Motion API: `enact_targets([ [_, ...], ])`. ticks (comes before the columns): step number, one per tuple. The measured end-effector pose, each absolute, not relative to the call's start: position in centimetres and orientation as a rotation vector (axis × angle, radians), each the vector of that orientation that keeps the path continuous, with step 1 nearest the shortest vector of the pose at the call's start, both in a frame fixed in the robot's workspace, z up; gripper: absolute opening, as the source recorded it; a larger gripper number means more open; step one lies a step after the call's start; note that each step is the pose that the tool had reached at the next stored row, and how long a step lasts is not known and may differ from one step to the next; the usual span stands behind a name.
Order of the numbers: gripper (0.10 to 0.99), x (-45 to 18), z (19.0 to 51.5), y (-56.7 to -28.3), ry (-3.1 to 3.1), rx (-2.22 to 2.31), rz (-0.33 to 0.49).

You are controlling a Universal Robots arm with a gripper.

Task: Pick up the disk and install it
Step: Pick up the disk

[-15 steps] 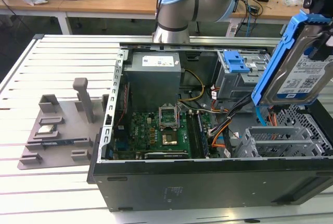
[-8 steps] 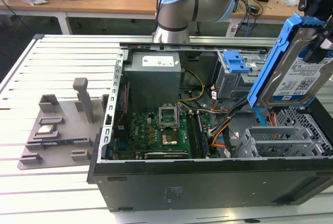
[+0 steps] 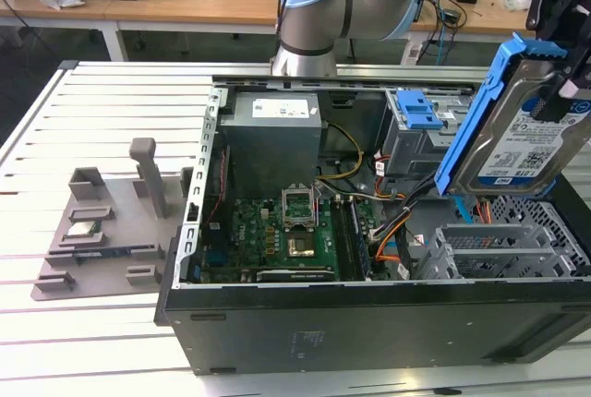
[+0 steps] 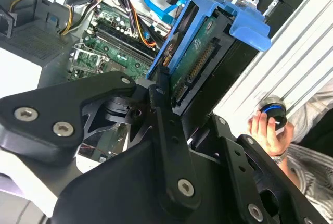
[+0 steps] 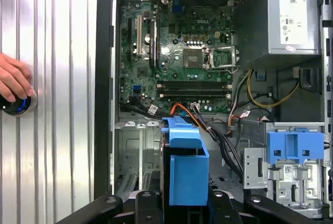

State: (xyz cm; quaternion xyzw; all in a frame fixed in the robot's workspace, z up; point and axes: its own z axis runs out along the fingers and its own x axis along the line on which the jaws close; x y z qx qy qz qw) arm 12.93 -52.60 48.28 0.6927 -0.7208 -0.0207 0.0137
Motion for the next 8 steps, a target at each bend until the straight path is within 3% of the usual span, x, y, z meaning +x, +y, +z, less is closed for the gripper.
enact_targets([
  [8, 0.361, 12.9, 47.7, -54.3, -2.254, 2.147, -0.064],
])
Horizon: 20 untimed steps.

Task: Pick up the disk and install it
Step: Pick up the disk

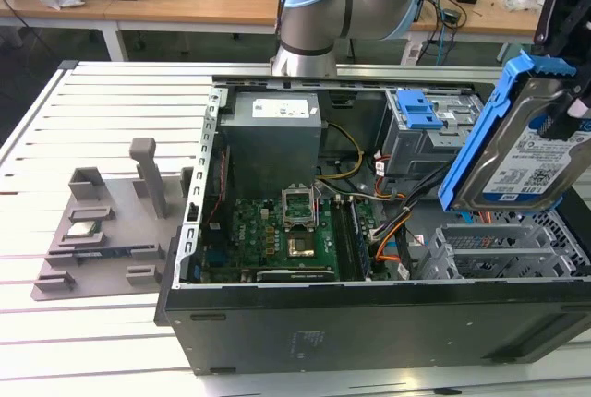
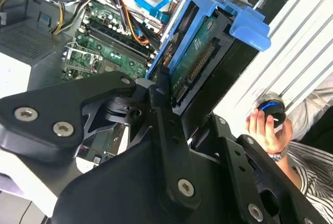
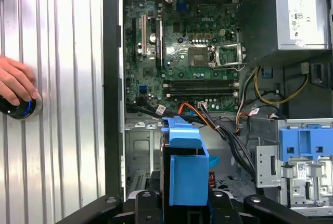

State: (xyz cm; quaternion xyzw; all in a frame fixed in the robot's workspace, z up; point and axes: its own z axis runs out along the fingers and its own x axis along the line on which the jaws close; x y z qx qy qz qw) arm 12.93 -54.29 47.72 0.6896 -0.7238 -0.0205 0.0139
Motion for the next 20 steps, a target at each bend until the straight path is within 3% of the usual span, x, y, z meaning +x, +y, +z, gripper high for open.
enact_targets([
  [20, 0.361, 14.7, 44.7, -54.4, -2.232, 2.143, -0.034],
])
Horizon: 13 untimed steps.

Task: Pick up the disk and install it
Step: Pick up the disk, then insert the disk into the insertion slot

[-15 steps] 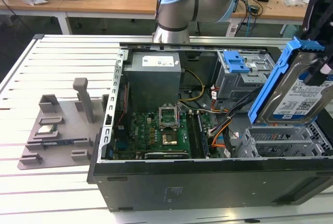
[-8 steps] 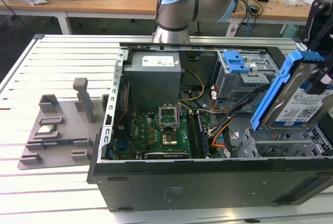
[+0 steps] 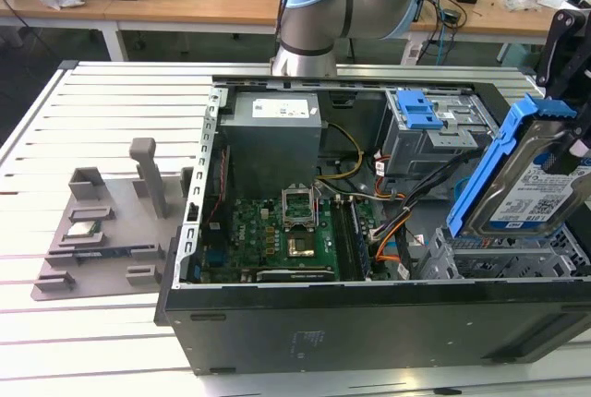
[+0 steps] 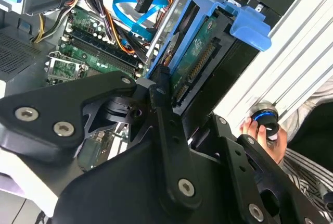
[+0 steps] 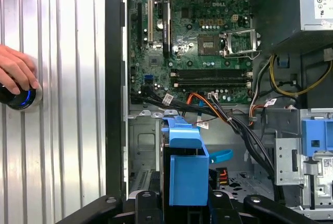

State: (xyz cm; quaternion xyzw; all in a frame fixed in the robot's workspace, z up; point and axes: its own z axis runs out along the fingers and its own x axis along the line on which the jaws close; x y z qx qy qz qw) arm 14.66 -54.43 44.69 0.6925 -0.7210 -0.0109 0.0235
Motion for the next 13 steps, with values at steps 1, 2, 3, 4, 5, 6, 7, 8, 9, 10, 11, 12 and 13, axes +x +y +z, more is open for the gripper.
enact_targets([
  [1, 0.361, 14.66, 44.69, -54.43, -2.232, 2.143, -0.033],
  [2, 0.361, 14.66, 44.68, -54.43, -2.232, 2.143, -0.033],
  [3, 0.361, 14.67, 44.68, -54.43, -2.231, 2.143, -0.033],
  [4, 0.361, 14.67, 44.68, -54.43, -2.231, 2.143, -0.033],
  [5, 0.361, 14.67, 44.67, -54.43, -2.231, 2.143, -0.033],
  [6, 0.361, 14.67, 44.58, -54.42, -2.228, 2.146, -0.033],
  [7, 0.361, 14.67, 44.45, -54.42, -2.227, 2.148, -0.033],
  [8, 0.361, 14.67, 44.34, -54.43, -2.226, 2.149, -0.033],
  [9, 0.361, 14.67, 44.27, -54.43, -2.225, 2.149, -0.033],
  [10, 0.361, 14.67, 44.17, -54.43, -2.224, 2.15, -0.033],
  [11, 0.361, 14.74, 44.0, -54.43, -2.222, 2.153, -0.033],
  [12, 0.361, 14.89, 43.85, -54.42, -2.22, 2.154, -0.033],
  [13, 0.361, 14.94, 43.71, -54.42, -2.219, 2.156, -0.032],
])
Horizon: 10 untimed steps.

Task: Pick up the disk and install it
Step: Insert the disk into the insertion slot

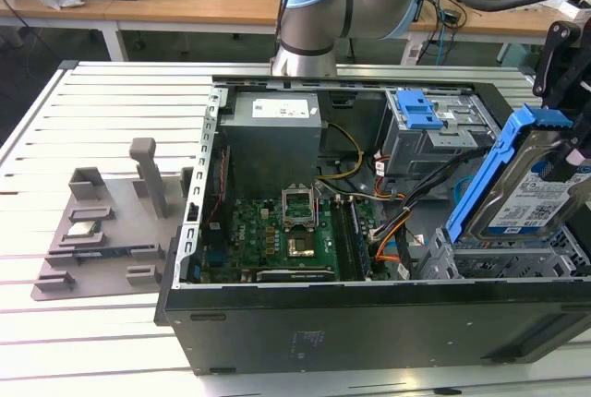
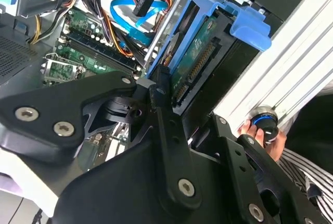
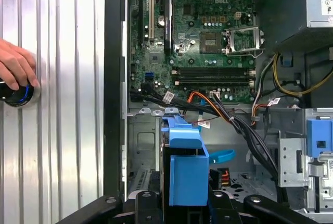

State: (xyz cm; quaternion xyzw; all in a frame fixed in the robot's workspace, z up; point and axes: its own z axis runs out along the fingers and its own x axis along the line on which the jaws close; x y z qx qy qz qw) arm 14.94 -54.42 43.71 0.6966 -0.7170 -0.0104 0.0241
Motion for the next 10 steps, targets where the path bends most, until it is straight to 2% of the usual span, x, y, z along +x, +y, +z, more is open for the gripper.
enact_targets([
  [10, 0.361, 14.9, 40.4, -54.4, -2.218, 2.156, -0.032],
])
